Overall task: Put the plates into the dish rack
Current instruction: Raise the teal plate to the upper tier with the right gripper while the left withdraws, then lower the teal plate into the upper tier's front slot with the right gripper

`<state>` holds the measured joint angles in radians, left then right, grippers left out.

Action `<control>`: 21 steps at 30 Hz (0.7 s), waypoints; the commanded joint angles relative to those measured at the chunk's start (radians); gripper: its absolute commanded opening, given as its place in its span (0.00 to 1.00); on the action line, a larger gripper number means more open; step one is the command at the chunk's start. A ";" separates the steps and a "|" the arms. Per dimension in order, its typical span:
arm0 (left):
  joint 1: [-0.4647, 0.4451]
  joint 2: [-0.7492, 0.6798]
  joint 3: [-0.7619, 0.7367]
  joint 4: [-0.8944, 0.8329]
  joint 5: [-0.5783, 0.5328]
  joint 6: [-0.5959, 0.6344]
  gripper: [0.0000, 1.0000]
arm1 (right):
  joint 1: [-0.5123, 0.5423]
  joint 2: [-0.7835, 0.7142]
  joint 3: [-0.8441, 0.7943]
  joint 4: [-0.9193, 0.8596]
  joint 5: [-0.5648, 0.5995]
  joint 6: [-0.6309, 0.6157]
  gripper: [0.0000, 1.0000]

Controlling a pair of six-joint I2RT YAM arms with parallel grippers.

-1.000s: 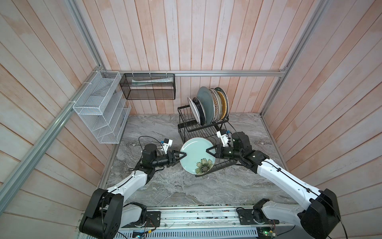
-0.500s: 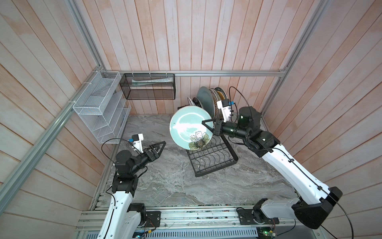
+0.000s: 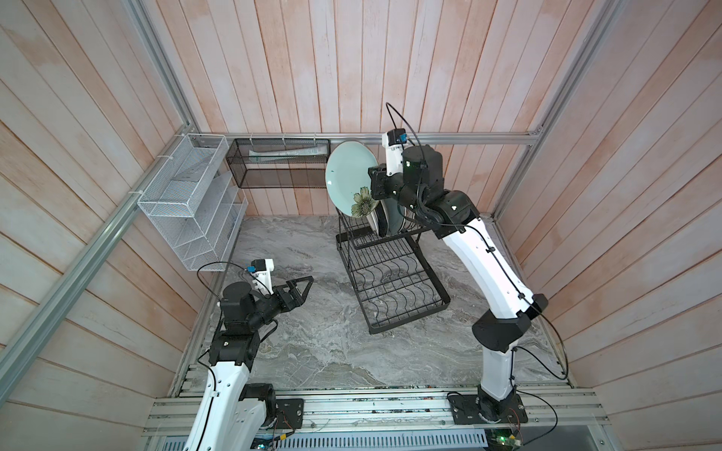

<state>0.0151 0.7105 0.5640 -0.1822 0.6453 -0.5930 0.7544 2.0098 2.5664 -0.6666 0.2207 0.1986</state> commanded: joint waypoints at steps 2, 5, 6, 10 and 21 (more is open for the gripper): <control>0.006 -0.003 -0.018 -0.028 -0.031 0.054 1.00 | 0.084 0.018 0.093 0.039 0.202 -0.119 0.00; 0.006 -0.007 -0.012 -0.039 -0.031 0.063 1.00 | 0.102 0.008 0.025 0.079 0.273 -0.154 0.00; 0.006 -0.009 -0.011 -0.043 -0.033 0.065 1.00 | 0.108 0.002 0.006 0.093 0.295 -0.170 0.00; 0.007 -0.013 -0.009 -0.056 -0.035 0.070 1.00 | 0.124 0.011 -0.031 0.127 0.378 -0.230 0.00; 0.006 -0.039 0.010 -0.108 -0.058 0.107 1.00 | 0.154 0.067 -0.030 0.217 0.535 -0.368 0.00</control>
<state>0.0170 0.6781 0.5594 -0.2768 0.5987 -0.5148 0.8993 2.0735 2.5137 -0.6052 0.6659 -0.1131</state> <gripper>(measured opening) 0.999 0.140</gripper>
